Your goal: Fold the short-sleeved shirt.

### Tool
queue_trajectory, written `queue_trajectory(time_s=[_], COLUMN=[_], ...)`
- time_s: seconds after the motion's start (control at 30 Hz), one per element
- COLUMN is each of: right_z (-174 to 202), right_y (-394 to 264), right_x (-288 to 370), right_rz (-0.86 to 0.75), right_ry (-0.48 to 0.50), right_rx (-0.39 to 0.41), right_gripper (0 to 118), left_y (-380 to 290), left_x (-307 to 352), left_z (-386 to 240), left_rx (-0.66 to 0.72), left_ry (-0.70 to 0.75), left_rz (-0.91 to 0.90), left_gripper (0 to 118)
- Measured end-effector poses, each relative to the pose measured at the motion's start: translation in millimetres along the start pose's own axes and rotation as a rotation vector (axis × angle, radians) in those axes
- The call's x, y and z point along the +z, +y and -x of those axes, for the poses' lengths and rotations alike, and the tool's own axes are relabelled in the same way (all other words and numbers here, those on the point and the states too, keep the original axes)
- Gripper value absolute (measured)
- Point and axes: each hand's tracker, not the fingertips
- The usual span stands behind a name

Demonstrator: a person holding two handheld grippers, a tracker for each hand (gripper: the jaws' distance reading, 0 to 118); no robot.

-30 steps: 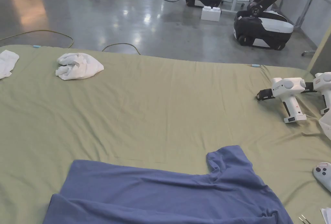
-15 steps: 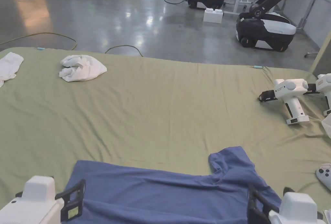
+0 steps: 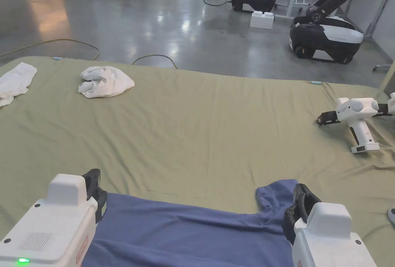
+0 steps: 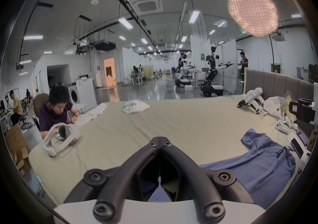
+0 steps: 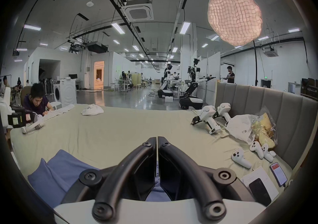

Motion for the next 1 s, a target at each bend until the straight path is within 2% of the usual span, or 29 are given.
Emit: queue_trajectory(time_s=[0.23,0.27,0.33,0.37,0.47,0.5,0.57,0.63,0.73,0.77,0.9,0.97,1.0], right_z=[-9,-12,-17,-20,-29,-32,-38,-43,-51,-54,-67,-77,-83], right_y=[-2,-3,-6,-9,-17,-19,-25,-30,-36,-38,-45,-49,-50], right_x=[-13,-15,-18,-20,-22,-22,-22,-24,-25,-27,-45,-64,-74], right_rz=[0.05,0.065,0.084,0.097,0.133,0.142,0.169,0.189,0.225,0.235,0.309,0.376,0.408], right_ry=[-0.005,-0.009,-0.019,-0.025,-0.045,-0.051,-0.064,-0.074,-0.088,-0.092,-0.099,-0.09,-0.093], right_rx=[0.001,0.004,0.007,0.006,0.003,0.0,-0.002,-0.003,-0.003,-0.005,-0.038,-0.054,-0.053], right_gripper=[0,0,0,0,0,0,0,0,0,0,1,3,12], left_y=[-13,-16,-17,-20,-26,-29,-34,-40,-47,-45,-43,-45,-44], left_x=[-110,-125,-151,-166,-196,-204,-218,-226,-225,-221,-213,-209,-206], left_z=[35,39,37,38,35,32,30,22,9,4,-7,1,2], left_rx=[0.135,0.135,0.108,0.089,0.121,0.129,0.133,0.081,-0.009,-0.019,-0.036,-0.029,-0.032], left_ry=[-0.052,-0.042,-0.054,-0.038,-0.062,-0.038,-0.045,-0.023,-0.017,-0.019,-0.084,-0.1,-0.101], left_rz=[0.438,0.478,0.547,0.595,0.69,0.711,0.731,0.773,0.807,0.761,0.738,0.728,0.717], left_gripper=[0,2,15,15,73,81,80,78,64,56,2,1,1])
